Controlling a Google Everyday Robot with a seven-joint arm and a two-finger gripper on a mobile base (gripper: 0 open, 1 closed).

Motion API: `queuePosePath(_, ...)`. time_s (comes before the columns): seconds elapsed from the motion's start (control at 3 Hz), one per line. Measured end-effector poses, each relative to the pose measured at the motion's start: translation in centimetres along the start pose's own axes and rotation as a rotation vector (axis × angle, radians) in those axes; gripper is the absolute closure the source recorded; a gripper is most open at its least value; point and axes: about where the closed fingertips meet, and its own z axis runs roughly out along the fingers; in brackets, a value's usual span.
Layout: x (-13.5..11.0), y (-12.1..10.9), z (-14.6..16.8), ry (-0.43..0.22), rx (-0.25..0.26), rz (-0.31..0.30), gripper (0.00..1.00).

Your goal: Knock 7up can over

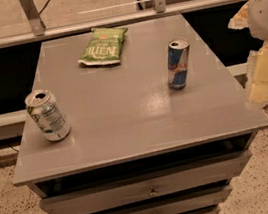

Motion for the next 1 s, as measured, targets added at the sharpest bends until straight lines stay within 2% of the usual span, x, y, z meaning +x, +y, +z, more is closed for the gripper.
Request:
queuePosePath(0.33, 0.0, 0.0, 0.0, 0.000, 0.000, 0.000, 0.00)
queuePosePath(0.67, -1.7, 0.4, 1.6, -0.045, -0.017, -0.001, 0.00)
queuePosePath(1.0, -6.0, 1.5, 5.1, -0.134, -0.064, -0.012, 0.00)
